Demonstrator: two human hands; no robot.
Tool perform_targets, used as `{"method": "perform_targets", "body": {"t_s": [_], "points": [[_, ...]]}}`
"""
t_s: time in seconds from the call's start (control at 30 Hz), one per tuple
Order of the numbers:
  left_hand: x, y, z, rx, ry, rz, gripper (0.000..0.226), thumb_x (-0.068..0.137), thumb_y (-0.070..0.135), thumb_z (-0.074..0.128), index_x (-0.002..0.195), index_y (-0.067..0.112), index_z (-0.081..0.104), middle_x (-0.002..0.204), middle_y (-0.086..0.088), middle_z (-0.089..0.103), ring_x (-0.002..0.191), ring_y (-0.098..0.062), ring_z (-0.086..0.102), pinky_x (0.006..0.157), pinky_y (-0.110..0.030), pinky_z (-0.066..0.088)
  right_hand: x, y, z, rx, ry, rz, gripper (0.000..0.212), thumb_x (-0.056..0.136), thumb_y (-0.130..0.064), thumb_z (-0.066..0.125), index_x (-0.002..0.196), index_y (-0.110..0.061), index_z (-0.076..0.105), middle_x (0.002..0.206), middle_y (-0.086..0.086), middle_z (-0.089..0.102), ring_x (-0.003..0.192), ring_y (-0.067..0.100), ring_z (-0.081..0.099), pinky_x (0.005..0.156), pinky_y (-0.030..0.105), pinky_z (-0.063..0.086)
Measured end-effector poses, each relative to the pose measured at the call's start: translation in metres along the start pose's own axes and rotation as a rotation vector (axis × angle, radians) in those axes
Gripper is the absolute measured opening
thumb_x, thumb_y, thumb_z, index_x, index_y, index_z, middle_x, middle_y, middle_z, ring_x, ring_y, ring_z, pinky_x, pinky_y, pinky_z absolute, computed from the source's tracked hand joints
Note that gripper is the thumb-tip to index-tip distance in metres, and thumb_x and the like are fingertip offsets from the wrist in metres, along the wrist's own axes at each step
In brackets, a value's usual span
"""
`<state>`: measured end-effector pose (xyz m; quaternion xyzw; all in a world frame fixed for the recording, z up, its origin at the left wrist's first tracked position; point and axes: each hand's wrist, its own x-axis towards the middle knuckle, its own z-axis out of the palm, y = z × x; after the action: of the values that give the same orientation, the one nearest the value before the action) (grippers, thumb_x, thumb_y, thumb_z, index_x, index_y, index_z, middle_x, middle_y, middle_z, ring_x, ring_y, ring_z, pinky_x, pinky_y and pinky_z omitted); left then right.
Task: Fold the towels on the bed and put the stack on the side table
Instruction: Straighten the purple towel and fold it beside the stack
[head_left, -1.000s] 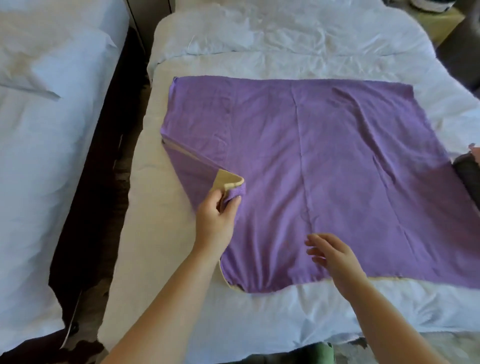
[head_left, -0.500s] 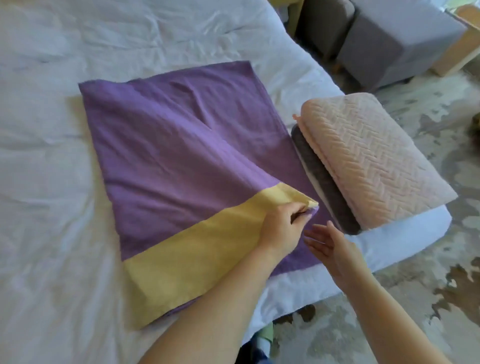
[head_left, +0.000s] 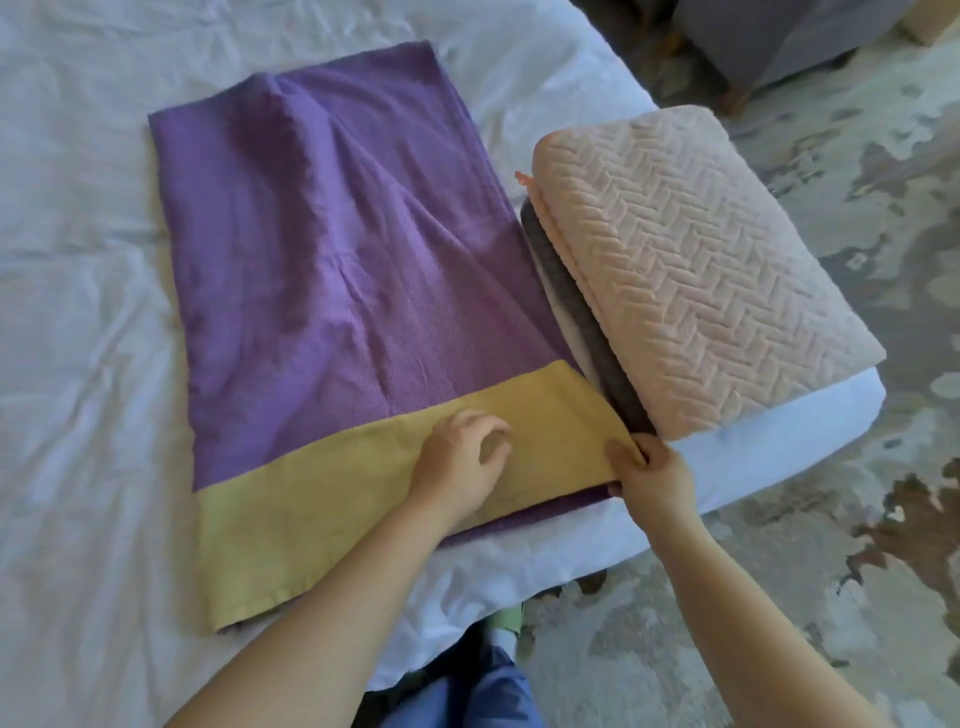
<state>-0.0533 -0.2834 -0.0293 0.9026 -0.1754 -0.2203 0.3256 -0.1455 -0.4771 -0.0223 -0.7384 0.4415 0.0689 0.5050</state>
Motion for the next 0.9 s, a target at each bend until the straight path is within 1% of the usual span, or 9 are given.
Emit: {"method": "perform_targets", "body": {"t_s": [0.17, 0.23, 0.37, 0.53, 0.67, 0.7, 0.77, 0.83, 0.9], "points": [[-0.029, -0.054, -0.033, 0.22, 0.199, -0.025, 0.027, 0.074, 0.034, 0.07, 0.094, 0.016, 0.074, 0.099, -0.006, 0.063, 0.093, -0.031, 0.06, 0.086, -0.038, 0.045, -0.011, 0.016, -0.01, -0.255, 0.012, -0.093, 0.015, 0.094, -0.023, 0.057, 0.097, -0.008, 0.058, 0.072, 0.005, 0.063, 0.065, 0.026, 0.062, 0.058, 0.034, 0.044], [-0.048, -0.08, -0.045, 0.272, 0.213, -0.096, 0.042, 0.072, 0.048, 0.056, 0.093, 0.016, 0.074, 0.098, -0.007, 0.061, 0.092, -0.033, 0.059, 0.085, -0.041, 0.045, -0.019, 0.017, -0.007, -0.375, 0.061, -0.146, 0.017, 0.092, -0.019, 0.06, 0.103, -0.007, 0.056, 0.089, 0.005, 0.061, 0.079, 0.031, 0.057, 0.06, 0.037, 0.042], [-0.069, -0.115, -0.063, 0.292, 0.266, -0.228, 0.058, 0.071, 0.054, 0.044, 0.103, 0.014, 0.071, 0.109, -0.012, 0.059, 0.102, -0.038, 0.055, 0.09, -0.045, 0.043, -0.034, 0.003, 0.012, -0.736, 0.244, -0.436, 0.04, 0.081, -0.015, 0.07, 0.118, -0.006, 0.056, 0.125, 0.014, 0.053, 0.113, 0.037, 0.043, 0.089, 0.049, 0.04], [-0.061, -0.137, -0.084, 0.359, 0.296, -0.215, 0.059, 0.078, 0.048, 0.054, 0.13, 0.02, 0.059, 0.148, -0.014, 0.041, 0.134, -0.038, 0.038, 0.108, -0.052, 0.028, -0.029, -0.034, 0.062, -0.662, 0.027, -0.602, 0.057, 0.091, -0.033, 0.061, 0.143, -0.021, 0.041, 0.151, -0.001, 0.035, 0.139, 0.026, 0.029, 0.105, 0.041, 0.033], [-0.065, -0.169, -0.096, 0.447, 0.151, -0.277, 0.074, 0.082, 0.061, 0.017, 0.145, 0.029, 0.038, 0.158, -0.004, 0.022, 0.146, -0.026, 0.021, 0.115, -0.049, 0.014, -0.004, -0.044, 0.099, -0.903, -0.25, -0.593, 0.059, 0.096, -0.054, 0.034, 0.149, -0.043, 0.01, 0.159, -0.017, -0.004, 0.146, 0.007, -0.013, 0.116, 0.035, 0.007], [-0.07, -0.178, -0.098, 0.458, 0.123, -0.311, 0.076, 0.081, 0.062, 0.011, 0.147, 0.031, 0.033, 0.159, -0.001, 0.019, 0.147, -0.023, 0.018, 0.116, -0.048, 0.012, 0.001, -0.04, 0.103, -0.988, -0.258, -0.55, 0.057, 0.097, -0.055, 0.03, 0.149, -0.043, 0.01, 0.159, -0.017, -0.003, 0.146, 0.01, -0.01, 0.117, 0.036, 0.004], [-0.076, -0.191, -0.104, 0.438, 0.137, -0.397, 0.076, 0.081, 0.061, 0.01, 0.147, 0.031, 0.033, 0.158, 0.0, 0.022, 0.146, -0.02, 0.02, 0.116, -0.048, 0.013, 0.008, -0.038, 0.102, -1.01, -0.12, -0.467, 0.049, 0.097, -0.049, 0.035, 0.143, -0.033, 0.032, 0.156, -0.008, 0.023, 0.144, 0.02, 0.017, 0.114, 0.041, 0.019], [-0.066, -0.193, -0.116, 0.356, 0.285, -0.466, 0.069, 0.084, 0.054, 0.027, 0.138, 0.018, 0.051, 0.147, -0.008, 0.044, 0.137, -0.028, 0.039, 0.111, -0.053, 0.025, 0.014, -0.05, 0.101, -0.861, 0.073, -0.493, 0.03, 0.092, -0.032, 0.052, 0.117, -0.016, 0.057, 0.127, 0.008, 0.055, 0.116, 0.032, 0.046, 0.095, 0.043, 0.039], [-0.037, -0.189, -0.133, 0.275, 0.442, -0.476, 0.059, 0.082, 0.043, 0.042, 0.122, 0.005, 0.063, 0.129, -0.017, 0.059, 0.12, -0.039, 0.052, 0.101, -0.055, 0.037, 0.028, -0.075, 0.106, -0.793, 0.133, -0.57, 0.019, 0.084, -0.018, 0.064, 0.101, -0.009, 0.063, 0.109, 0.012, 0.06, 0.099, 0.036, 0.052, 0.085, 0.044, 0.044]]}}
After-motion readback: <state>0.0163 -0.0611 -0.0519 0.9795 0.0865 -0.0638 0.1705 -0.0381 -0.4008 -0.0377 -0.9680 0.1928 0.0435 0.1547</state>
